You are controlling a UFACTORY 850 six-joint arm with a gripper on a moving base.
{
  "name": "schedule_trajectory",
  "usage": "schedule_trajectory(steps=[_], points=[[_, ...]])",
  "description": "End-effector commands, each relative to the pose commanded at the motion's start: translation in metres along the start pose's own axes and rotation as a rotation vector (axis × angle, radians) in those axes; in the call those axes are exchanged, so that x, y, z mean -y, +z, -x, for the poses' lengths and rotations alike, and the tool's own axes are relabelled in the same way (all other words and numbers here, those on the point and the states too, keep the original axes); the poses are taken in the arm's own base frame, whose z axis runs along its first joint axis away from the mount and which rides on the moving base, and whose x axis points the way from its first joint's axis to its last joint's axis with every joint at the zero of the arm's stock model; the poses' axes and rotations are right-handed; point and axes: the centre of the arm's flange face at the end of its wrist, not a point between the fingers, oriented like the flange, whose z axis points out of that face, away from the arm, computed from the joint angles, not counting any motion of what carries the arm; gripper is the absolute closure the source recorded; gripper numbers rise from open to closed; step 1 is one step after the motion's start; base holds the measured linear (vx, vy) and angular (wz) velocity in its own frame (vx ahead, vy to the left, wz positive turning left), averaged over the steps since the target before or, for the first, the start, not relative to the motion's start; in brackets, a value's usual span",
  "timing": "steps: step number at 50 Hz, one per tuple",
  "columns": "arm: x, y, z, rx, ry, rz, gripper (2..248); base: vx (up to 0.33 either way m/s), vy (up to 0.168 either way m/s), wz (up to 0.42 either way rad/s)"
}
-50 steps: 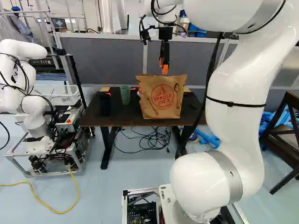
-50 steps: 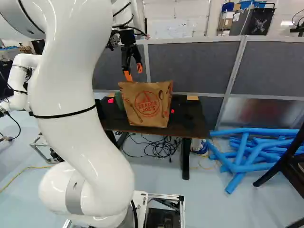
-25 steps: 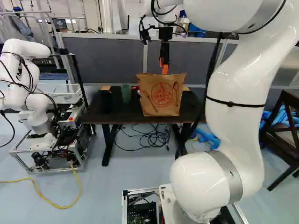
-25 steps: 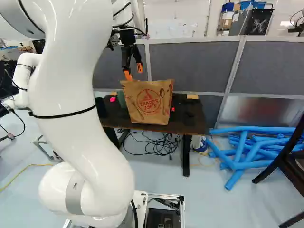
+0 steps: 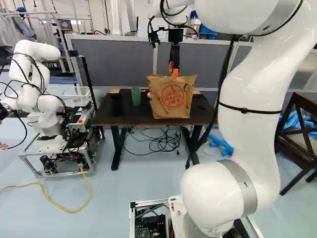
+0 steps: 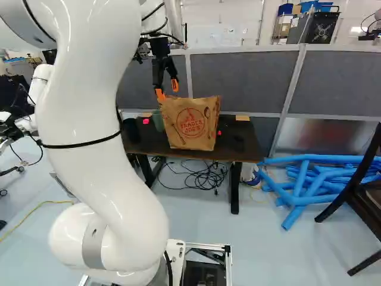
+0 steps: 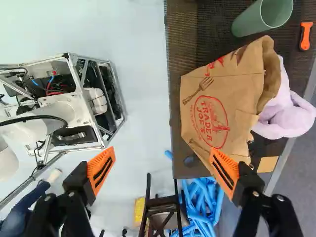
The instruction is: Pick up the bag on the ground and place it on the table
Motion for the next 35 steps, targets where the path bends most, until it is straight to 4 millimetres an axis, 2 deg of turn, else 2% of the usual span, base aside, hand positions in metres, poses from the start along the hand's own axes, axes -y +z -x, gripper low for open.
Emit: schedule_trajectory(steps=[20, 35], points=[[0.0000, 0.0000, 0.0000, 0.000, 0.000, 0.000, 3, -0.130, 0.040, -0.002], [0.0000, 0.0000, 0.0000, 0.000, 0.000, 0.000, 3, -0.121, 0.003, 0.010]])
